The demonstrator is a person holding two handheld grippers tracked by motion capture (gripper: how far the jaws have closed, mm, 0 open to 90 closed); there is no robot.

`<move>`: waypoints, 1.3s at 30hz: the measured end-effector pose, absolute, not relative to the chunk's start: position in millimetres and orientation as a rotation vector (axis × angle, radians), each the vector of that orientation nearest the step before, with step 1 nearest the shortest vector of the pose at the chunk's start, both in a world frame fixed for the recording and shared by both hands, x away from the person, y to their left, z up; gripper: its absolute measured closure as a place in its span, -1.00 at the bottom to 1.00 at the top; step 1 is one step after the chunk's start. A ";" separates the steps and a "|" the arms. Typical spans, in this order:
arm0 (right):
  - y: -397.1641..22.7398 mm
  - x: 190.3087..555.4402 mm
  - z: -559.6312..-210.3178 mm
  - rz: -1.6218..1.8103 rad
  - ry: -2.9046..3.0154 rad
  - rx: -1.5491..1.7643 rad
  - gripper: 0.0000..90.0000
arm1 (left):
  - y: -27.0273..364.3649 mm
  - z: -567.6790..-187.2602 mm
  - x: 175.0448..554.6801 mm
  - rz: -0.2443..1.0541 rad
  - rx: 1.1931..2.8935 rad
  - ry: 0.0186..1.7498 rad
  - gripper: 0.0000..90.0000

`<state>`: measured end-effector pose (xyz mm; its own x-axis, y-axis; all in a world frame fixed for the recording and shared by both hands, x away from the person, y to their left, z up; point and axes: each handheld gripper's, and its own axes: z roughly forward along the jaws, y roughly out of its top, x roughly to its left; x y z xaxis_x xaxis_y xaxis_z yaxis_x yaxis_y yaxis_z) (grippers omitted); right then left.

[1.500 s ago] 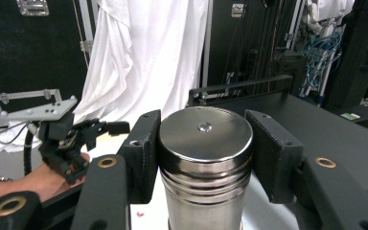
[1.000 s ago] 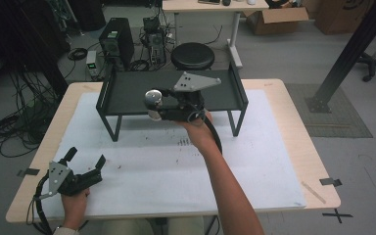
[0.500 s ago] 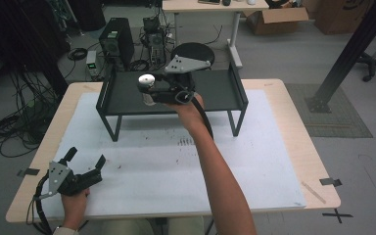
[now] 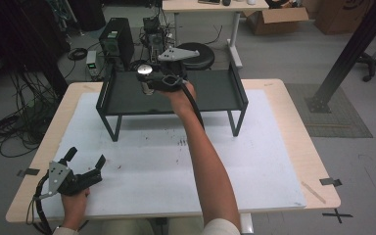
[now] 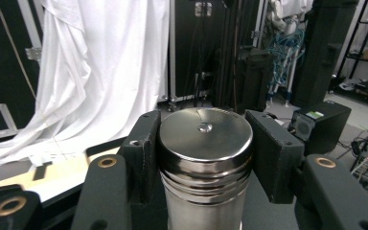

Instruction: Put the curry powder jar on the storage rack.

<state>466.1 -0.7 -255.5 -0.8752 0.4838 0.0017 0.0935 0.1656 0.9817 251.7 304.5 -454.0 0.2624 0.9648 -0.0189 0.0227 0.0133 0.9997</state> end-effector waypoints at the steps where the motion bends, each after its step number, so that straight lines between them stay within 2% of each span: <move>1: 0.8 468.5 -256.2 1.760 2.137 0.556 0.08 | 304.5 -454.0 251.7 0.990 1.326 1.033 -1.00; 20: 30.3 505.3 -280.0 1.701 2.205 0.648 0.08 | 304.6 -454.0 251.8 0.988 1.326 1.034 -1.00; 39: 35.6 509.5 -293.7 1.691 2.258 0.691 0.06 | 304.4 -454.0 251.8 0.990 1.328 1.033 -1.00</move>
